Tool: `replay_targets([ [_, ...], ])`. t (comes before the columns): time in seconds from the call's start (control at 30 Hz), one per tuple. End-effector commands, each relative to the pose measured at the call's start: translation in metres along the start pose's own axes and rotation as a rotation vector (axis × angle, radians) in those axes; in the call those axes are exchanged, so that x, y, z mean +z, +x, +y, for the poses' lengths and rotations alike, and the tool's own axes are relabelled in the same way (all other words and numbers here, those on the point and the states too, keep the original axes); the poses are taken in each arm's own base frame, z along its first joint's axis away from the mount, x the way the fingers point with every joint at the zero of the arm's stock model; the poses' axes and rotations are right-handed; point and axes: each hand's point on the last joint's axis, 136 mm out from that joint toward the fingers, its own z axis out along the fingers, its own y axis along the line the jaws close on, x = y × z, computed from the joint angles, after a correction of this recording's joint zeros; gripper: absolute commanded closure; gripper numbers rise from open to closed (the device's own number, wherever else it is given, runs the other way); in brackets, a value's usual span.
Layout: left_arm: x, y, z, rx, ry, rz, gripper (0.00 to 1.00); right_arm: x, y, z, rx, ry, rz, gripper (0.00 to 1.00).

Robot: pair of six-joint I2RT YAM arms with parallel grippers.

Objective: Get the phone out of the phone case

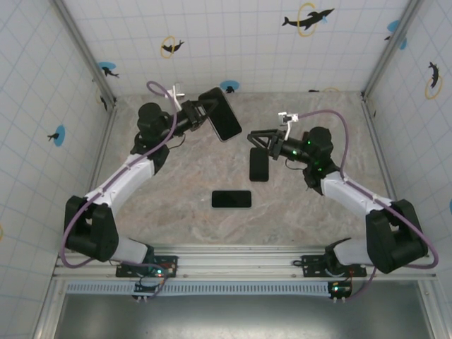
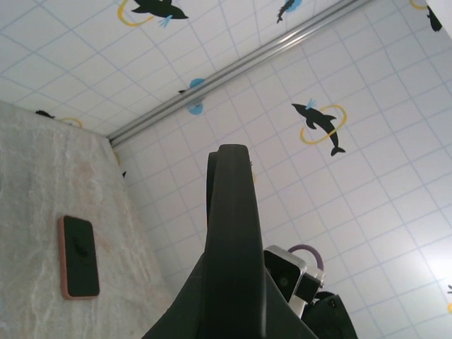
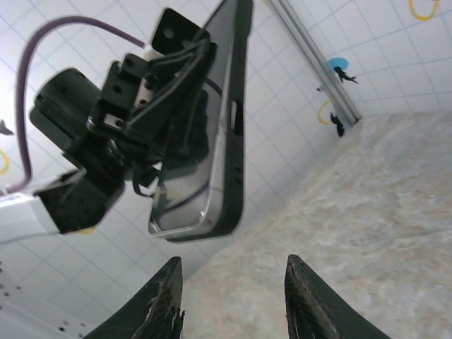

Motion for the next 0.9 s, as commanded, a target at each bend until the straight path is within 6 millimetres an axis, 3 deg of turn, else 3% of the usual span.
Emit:
replay_targets([
  [0.0, -0.003, -0.009, -0.037, 0.008, 0.095, -0.069, 1.0, 0.005, -0.013, 0.014, 0.048, -0.054, -0.074, 0.58],
  [0.13, -0.005, -0.009, -0.034, -0.031, 0.104, -0.086, 1.0, 0.011, -0.009, 0.008, 0.07, -0.037, -0.062, 0.59],
  [0.4, -0.005, -0.012, -0.043, -0.059, 0.135, -0.091, 1.0, -0.005, -0.021, -0.003, 0.087, -0.002, -0.133, 0.6],
  [0.63, -0.004, -0.009, -0.04, -0.061, 0.127, -0.078, 1.0, 0.004, -0.024, 0.007, 0.095, -0.058, -0.126, 0.61],
  [0.87, -0.002, -0.008, -0.046, -0.058, 0.15, -0.068, 1.0, 0.014, -0.025, 0.0, 0.11, -0.051, -0.112, 0.62],
])
